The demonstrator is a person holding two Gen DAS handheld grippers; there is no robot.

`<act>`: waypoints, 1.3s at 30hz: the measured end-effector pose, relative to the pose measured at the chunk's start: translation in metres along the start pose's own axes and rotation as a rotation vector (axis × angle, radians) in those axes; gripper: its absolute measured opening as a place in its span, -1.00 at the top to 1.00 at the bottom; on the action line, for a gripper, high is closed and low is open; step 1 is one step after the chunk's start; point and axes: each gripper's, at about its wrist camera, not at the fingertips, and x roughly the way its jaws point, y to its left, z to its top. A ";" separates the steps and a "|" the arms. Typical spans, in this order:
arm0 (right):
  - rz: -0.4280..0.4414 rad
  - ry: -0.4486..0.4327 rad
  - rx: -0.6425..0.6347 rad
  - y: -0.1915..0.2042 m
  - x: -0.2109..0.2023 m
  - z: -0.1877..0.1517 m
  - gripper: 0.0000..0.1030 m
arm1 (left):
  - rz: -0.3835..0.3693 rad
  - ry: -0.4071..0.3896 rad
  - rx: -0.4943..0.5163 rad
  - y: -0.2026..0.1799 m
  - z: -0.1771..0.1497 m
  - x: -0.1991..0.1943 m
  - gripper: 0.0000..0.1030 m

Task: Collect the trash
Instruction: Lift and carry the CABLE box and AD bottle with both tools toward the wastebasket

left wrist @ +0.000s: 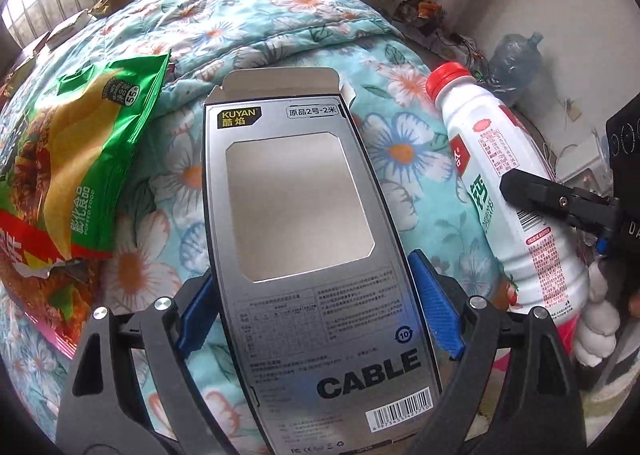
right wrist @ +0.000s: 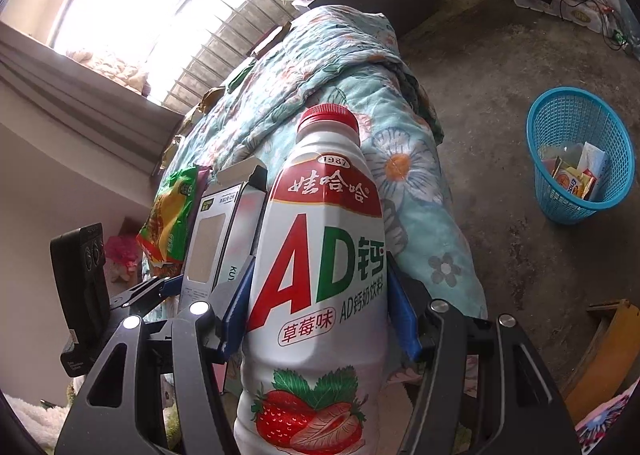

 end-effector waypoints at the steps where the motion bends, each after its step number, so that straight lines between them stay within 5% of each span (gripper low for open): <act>1: 0.002 0.006 0.002 0.000 0.000 0.001 -0.15 | 0.001 0.003 -0.009 0.001 0.001 0.000 -0.63; 21: -0.045 0.132 0.005 0.008 0.017 0.016 -0.16 | 0.048 -0.038 -0.004 -0.004 0.011 0.012 -0.65; 39: -0.075 0.123 0.024 0.011 0.019 0.016 -0.13 | 0.054 -0.069 0.007 -0.004 0.006 0.008 -0.56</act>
